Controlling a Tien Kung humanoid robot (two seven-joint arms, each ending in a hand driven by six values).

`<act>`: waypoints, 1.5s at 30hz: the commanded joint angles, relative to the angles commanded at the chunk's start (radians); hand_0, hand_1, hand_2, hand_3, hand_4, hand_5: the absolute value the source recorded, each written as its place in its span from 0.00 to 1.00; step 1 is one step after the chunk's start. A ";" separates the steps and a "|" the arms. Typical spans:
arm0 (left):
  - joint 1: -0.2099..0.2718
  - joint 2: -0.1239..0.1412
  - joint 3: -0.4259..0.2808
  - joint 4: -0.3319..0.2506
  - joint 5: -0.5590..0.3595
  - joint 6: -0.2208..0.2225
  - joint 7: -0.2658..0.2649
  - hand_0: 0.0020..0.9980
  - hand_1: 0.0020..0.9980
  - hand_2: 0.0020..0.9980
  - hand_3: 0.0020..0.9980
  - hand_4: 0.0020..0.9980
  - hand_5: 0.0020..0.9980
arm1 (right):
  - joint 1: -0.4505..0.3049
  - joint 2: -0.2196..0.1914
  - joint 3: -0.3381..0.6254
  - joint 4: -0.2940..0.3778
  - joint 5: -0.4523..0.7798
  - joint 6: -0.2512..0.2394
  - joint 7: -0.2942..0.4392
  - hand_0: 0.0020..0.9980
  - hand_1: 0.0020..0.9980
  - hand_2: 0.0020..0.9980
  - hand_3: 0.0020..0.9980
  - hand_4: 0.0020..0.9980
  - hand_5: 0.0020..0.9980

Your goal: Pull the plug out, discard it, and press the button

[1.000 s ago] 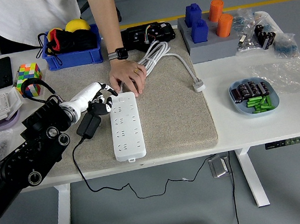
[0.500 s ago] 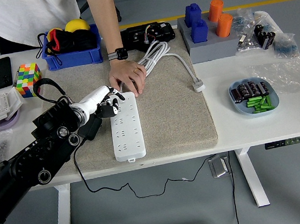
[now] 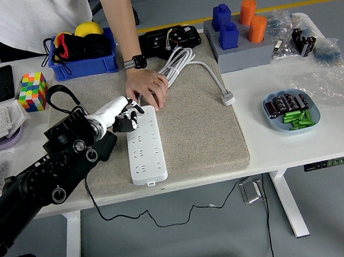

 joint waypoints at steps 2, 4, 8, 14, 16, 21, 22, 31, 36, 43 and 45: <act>-0.006 -0.003 0.007 0.014 -0.001 0.000 0.001 0.05 0.05 0.10 0.67 0.05 0.00 | 0.000 -0.001 0.001 0.000 0.000 0.000 0.000 0.75 0.70 0.71 0.72 0.79 0.60; -0.011 -0.006 0.010 0.024 0.002 0.001 0.002 0.05 0.05 0.10 0.67 0.05 0.00 | -0.001 -0.002 0.000 0.000 0.000 -0.001 0.000 0.75 0.70 0.71 0.72 0.79 0.60; -0.018 -0.010 0.017 0.040 0.015 0.001 0.010 0.05 0.05 0.10 0.67 0.05 0.00 | -0.001 -0.001 0.000 0.000 0.001 0.000 0.000 0.76 0.70 0.71 0.72 0.79 0.60; -0.021 -0.011 0.021 0.055 0.030 -0.002 0.012 0.05 0.05 0.10 0.67 0.07 0.00 | -0.002 0.000 0.001 0.001 0.001 0.000 0.000 0.75 0.70 0.71 0.72 0.79 0.60; -0.020 -0.010 0.026 0.056 0.028 -0.002 0.013 0.05 0.05 0.10 0.67 0.07 0.00 | -0.002 0.000 0.001 0.001 0.000 0.000 0.000 0.75 0.70 0.71 0.72 0.79 0.60; -0.020 -0.011 0.035 0.052 0.021 -0.002 0.012 0.05 0.05 0.10 0.67 0.06 0.00 | -0.001 0.000 0.003 0.001 0.000 0.000 0.000 0.75 0.70 0.71 0.72 0.79 0.60; -0.020 -0.011 0.037 0.052 0.020 -0.002 0.012 0.05 0.05 0.10 0.67 0.06 0.00 | -0.001 0.001 0.004 0.000 0.000 0.000 0.000 0.75 0.70 0.71 0.72 0.79 0.60; -0.024 -0.014 0.047 0.055 0.015 -0.003 0.013 0.05 0.05 0.10 0.67 0.07 0.00 | -0.002 0.003 0.007 0.000 0.000 0.000 0.000 0.75 0.70 0.71 0.72 0.79 0.60; -0.014 -0.007 0.019 0.025 0.028 -0.001 0.008 0.05 0.05 0.10 0.67 0.07 0.00 | -0.004 0.004 0.009 0.001 0.000 0.000 0.000 0.75 0.70 0.71 0.72 0.79 0.60; 0.004 0.012 -0.038 -0.056 0.050 0.002 0.005 0.05 0.05 0.11 0.67 0.08 0.00 | -0.005 0.005 0.010 0.001 -0.001 0.000 0.000 0.75 0.70 0.71 0.72 0.79 0.61; 0.013 0.016 -0.052 -0.081 0.062 0.004 0.001 0.05 0.05 0.11 0.67 0.08 0.00 | -0.005 0.005 0.013 0.001 -0.001 -0.001 0.000 0.75 0.70 0.71 0.72 0.79 0.61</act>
